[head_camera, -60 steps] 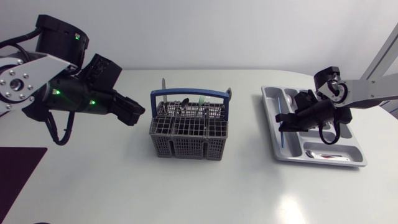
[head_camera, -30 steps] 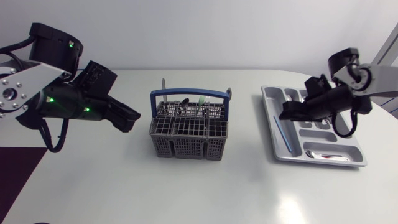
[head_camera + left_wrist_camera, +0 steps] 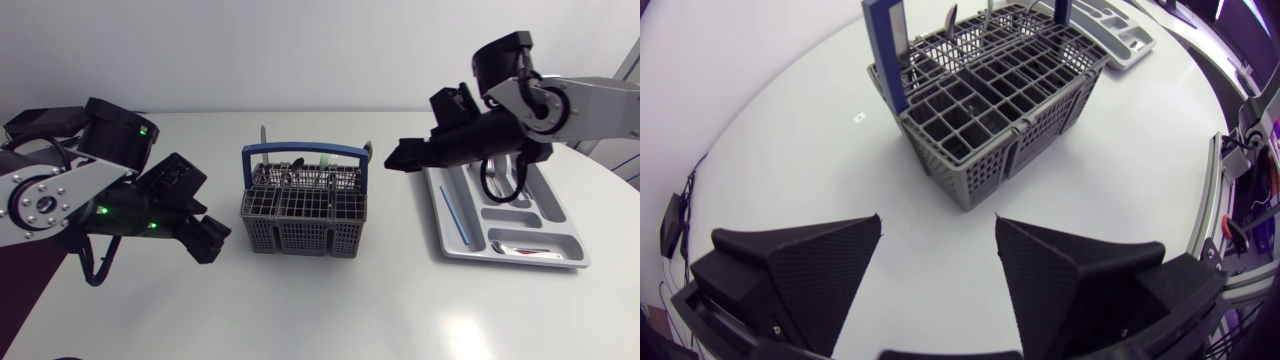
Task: Unload the cutlery basket into the drawer organizer.
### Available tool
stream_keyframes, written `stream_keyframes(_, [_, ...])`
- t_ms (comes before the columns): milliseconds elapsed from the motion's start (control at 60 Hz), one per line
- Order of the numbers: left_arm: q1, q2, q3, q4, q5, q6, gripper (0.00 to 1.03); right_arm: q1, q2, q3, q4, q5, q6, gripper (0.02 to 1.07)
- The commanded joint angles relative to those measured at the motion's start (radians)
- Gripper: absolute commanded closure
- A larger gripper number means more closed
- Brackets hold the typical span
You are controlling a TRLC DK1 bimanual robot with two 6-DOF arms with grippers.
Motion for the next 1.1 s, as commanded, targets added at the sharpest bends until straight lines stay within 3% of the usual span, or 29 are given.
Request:
stream_keyframes(0, [-0.012, 0.048, -0.026, 0.024, -0.002, 0.024, 0.06, 0.023, 0.067, 0.056, 0.027, 0.001, 0.041, 0.44])
stream_keyframes(100, [-0.013, 0.091, -0.018, 0.046, -0.002, 0.026, 0.10, 0.034, 0.116, 0.102, 0.033, -0.004, 0.049, 0.79])
stream_keyframes(167, [-0.018, 0.116, -0.018, 0.064, -0.002, 0.021, 0.18, 0.034, 0.147, 0.125, 0.033, -0.013, 0.052, 0.94])
stream_keyframes(233, [-0.021, 0.142, -0.020, 0.087, -0.002, 0.018, 0.31, 0.032, 0.178, 0.139, 0.033, -0.039, 0.054, 0.95])
stream_keyframes(400, [-0.019, 0.247, 0.009, 0.138, -0.002, 0.014, 0.79, 0.034, 0.219, 0.144, 0.031, -0.093, 0.060, 0.96])
stream_keyframes(433, [-0.016, 0.264, 0.018, 0.144, -0.002, 0.014, 0.82, 0.036, 0.222, 0.142, 0.030, -0.105, 0.060, 0.97])
stream_keyframes(633, [0.002, 0.358, 0.089, 0.208, -0.002, 0.007, 0.83, 0.062, 0.204, 0.101, 0.014, -0.177, 0.055, 0.97])
stream_keyframes(1083, [0.013, 0.560, 0.321, 0.264, -0.001, -0.019, 0.83, 0.121, 0.064, 0.003, -0.142, -0.180, -0.026, 0.97])
